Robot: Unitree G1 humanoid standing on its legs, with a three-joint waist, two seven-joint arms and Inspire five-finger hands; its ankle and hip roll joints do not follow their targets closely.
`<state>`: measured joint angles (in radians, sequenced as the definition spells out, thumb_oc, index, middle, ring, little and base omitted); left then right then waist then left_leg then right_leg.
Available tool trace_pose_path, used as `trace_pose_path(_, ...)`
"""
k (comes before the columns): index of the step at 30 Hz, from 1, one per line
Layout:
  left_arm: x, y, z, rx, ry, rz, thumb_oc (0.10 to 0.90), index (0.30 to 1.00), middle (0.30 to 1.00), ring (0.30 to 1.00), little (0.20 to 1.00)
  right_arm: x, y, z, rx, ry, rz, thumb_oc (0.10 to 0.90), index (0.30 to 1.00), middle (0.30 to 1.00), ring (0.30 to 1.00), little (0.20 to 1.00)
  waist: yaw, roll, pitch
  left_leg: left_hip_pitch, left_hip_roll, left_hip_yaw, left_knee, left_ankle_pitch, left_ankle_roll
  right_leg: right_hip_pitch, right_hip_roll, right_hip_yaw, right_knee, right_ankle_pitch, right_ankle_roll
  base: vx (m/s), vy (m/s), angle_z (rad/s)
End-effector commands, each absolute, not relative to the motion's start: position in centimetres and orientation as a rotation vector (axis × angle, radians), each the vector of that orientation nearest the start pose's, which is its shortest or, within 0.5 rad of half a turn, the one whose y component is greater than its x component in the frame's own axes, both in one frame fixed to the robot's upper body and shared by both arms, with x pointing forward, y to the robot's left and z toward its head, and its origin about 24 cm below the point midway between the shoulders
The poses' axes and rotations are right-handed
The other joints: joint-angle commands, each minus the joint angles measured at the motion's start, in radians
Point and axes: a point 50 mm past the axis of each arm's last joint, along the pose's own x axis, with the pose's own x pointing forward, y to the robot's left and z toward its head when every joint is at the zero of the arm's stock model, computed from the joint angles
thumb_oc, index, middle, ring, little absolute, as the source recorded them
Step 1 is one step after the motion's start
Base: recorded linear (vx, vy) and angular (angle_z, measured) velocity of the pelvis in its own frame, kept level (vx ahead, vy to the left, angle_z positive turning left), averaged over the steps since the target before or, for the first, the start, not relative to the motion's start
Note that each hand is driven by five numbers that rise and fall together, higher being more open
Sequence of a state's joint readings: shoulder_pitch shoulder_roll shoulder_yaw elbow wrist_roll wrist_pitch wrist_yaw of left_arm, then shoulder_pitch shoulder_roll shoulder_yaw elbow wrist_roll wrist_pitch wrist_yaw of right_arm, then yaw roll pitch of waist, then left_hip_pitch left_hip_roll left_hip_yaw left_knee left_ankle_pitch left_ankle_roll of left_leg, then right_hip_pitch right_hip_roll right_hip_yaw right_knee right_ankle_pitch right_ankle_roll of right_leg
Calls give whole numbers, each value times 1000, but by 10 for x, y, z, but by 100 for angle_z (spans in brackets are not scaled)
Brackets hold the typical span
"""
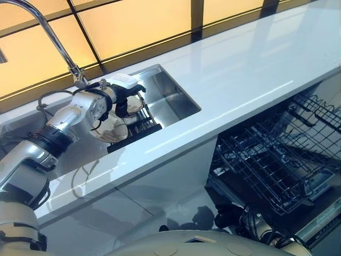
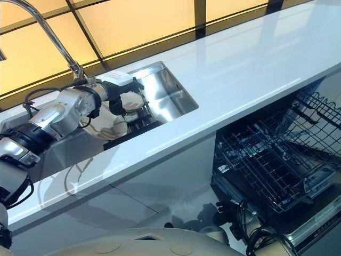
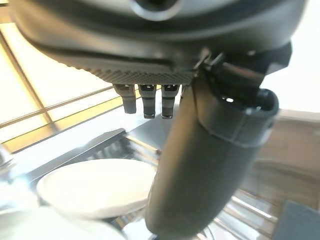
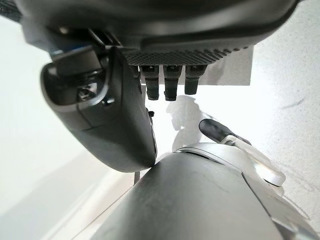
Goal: Pick up plates and place into dishwasher.
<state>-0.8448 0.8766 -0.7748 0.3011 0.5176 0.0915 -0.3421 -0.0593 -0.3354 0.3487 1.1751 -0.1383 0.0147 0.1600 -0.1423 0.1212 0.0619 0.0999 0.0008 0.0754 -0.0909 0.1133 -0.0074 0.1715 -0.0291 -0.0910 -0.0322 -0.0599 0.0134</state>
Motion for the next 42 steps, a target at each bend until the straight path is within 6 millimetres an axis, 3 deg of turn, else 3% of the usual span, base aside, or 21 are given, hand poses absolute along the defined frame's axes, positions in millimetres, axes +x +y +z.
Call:
trace_pose_path(1,376,204,256,1835,-88,-105,800,900,900,900,900,78,-244,-160,-581,1326,417,800,900,900,900,900,1,-8,24,51,-102,19,44,-163,33,-74,-9,31,33,44,81,38,-2,-9)
trace_pose_path(7,380,214,242,1814,48,-111,800,900,900,900,900,79,-253,-157,-590,1317,391,800,900,900,900,900,-12,9,41,39,-108,26,53,-162,31,-87,-14,34,39,43,81,25,16,-8)
trace_pose_path(15,381,236,209,1758,297,-128,800,900,900,900,900,76,-262,-155,-601,1326,357,800,900,900,900,900,-23,22,65,22,-114,31,73,-161,32,-102,-22,35,54,39,80,27,13,-3)
trace_pose_path(22,382,246,192,1687,392,-106,800,900,900,900,900,78,-266,-153,-609,1319,345,800,900,900,900,900,-27,27,83,7,-119,30,88,-160,33,-113,-28,34,65,38,78,24,16,-1)
trace_pose_path(27,383,254,188,1721,383,-7,800,900,900,900,900,79,-264,-152,-604,1304,345,800,900,900,900,900,-29,26,91,0,-121,30,95,-159,34,-121,-31,35,70,38,78,30,13,1)
trace_pose_path(34,382,265,189,1899,306,169,800,900,900,900,900,86,-266,-150,-602,1279,337,800,900,900,900,900,-34,17,113,-32,-120,38,112,-155,35,-151,-33,46,84,41,76,3,8,-5)
trace_pose_path(42,378,280,188,1840,293,357,800,900,900,900,900,96,-267,-146,-584,1247,321,800,900,900,900,900,-37,-2,158,-71,-115,49,122,-144,38,-193,-34,58,107,42,72,-22,2,-7)
